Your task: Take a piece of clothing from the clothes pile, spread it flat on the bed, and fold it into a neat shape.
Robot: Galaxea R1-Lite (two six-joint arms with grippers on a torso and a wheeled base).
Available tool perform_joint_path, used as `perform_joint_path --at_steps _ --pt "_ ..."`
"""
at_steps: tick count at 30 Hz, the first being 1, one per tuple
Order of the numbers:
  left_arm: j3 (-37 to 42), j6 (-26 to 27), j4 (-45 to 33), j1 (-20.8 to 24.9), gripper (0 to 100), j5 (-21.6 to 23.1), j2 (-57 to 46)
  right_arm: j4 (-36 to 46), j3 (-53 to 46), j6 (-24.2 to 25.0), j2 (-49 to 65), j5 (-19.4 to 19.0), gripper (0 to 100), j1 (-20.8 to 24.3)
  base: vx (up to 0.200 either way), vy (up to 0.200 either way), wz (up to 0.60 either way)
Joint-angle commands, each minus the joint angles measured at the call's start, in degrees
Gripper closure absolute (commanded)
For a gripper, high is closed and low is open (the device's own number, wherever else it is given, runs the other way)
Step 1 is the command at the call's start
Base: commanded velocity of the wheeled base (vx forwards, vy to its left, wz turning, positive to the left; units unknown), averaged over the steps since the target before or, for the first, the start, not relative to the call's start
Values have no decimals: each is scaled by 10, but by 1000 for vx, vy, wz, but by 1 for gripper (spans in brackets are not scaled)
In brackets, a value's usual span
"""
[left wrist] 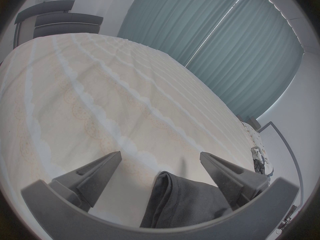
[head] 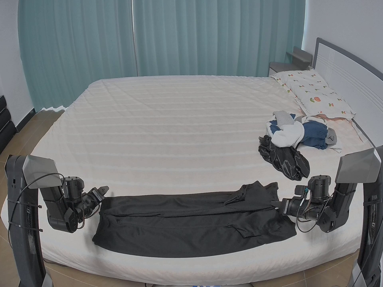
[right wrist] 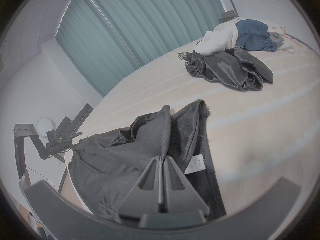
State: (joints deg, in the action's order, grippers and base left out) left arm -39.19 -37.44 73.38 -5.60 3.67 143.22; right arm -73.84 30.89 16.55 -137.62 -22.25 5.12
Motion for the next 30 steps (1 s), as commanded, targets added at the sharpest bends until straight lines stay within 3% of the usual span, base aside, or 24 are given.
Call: perform_joint_path --at_steps 1,6,7,10,20,25,29,30 --pt "0 0 0 0 0 0 0 -3 -11 0 -1 0 100 2 0 0 0" --pt "0 0 0 0 0 0 0 -3 -29 -21 -1 0 100 3 0 0 0" --pt "0 0 0 0 0 0 0 -3 -36 -34 0 0 0 3 0 0 0" --pt "-1 0 0 0 0 0 0 -4 -47 -58 9 1 0 -2 0 0 0" --pt "-1 0 0 0 0 0 1 -3 6 -41 62 16 0 13 0 0 0" --pt "-1 -1 0 0 0 0 0 28 63 62 47 45 0 77 0 0 0" --pt "0 -2 0 0 0 1 0 65 95 113 39 46 0 103 0 0 0" --pt "0 -2 0 0 0 1 0 97 121 156 31 46 0 121 0 0 0"
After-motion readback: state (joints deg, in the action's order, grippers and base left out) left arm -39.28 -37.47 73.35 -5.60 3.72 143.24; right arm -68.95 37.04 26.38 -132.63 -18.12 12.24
